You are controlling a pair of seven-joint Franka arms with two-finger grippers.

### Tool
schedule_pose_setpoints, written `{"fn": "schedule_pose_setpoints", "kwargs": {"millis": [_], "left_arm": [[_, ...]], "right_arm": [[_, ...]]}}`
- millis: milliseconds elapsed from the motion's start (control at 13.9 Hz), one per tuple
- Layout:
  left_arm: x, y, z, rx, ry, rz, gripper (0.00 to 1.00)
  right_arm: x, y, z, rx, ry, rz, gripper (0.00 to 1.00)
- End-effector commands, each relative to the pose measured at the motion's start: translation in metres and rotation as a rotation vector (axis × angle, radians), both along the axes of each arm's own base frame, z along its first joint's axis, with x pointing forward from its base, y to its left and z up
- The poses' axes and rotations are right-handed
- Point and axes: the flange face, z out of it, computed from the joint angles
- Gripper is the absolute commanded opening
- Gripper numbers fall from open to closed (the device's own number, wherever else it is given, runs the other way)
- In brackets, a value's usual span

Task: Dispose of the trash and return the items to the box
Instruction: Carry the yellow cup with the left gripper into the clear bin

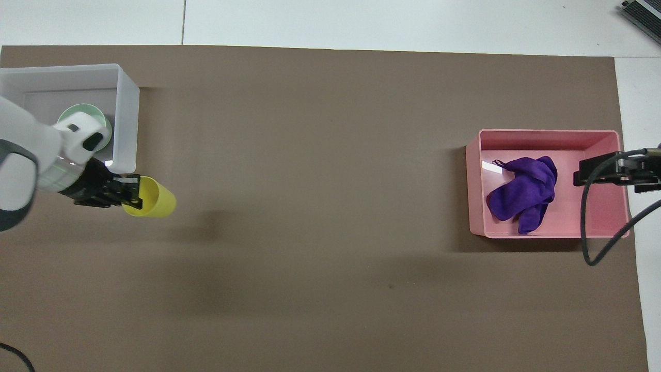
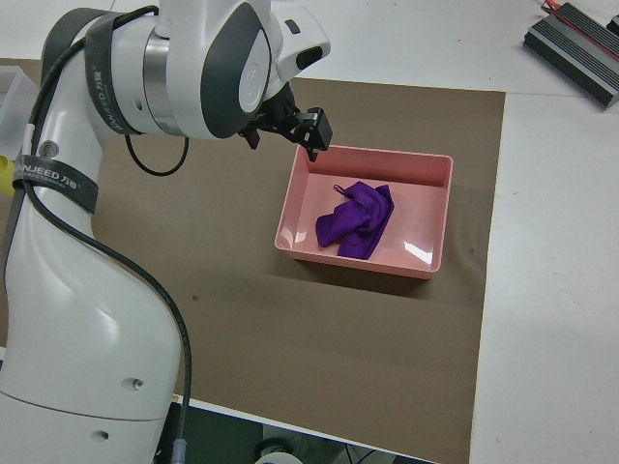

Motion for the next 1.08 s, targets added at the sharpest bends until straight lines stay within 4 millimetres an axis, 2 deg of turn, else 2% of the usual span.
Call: {"fn": "schedule_pose_setpoints", "kwargs": {"millis": [0,72,144,216,359,503,647,862,1006], "left_arm": [[0.018,0.064,0.04,0.014,-0.07,0.087,0.0],[0.025,0.088,0.038,0.038,-0.078,0.116,0.0],[0.038,0.108,0.046,0.067,-0.116,0.138,0.0],[0.055,0.125,0.041,0.09,-0.126,0.151,0.0],[0.088,0.142,0.012,0.166,-0.134,0.142,0.0],[0.106,0.151,-0.017,0.19,-0.201,0.147,0.0],[0.118,0.149,-0.052,0.186,-0.188,0.159,0.0],[0.128,0.156,-0.059,0.192,-0.231,0.169,0.0],[0.133,0.15,-0.074,0.189,-0.233,0.166,0.0]], "right_arm": [[-0.011,-0.002,-0.002,-0.011,-0.021,0.019,1.0],[-0.011,-0.002,-0.002,-0.011,-0.021,0.019,1.0],[-0.011,-0.002,-0.003,-0.01,-0.02,0.022,1.0],[-0.011,-0.002,-0.003,-0.01,-0.02,0.022,1.0],[-0.011,-0.002,-0.003,-0.01,-0.02,0.022,1.0],[-0.011,-0.002,-0.003,-0.009,-0.02,0.022,1.0],[-0.012,-0.003,-0.003,-0.009,-0.017,0.02,1.0],[-0.012,-0.002,-0.004,-0.009,-0.018,0.017,1.0],[-0.012,-0.003,-0.003,-0.009,-0.02,0.016,1.0]]}}
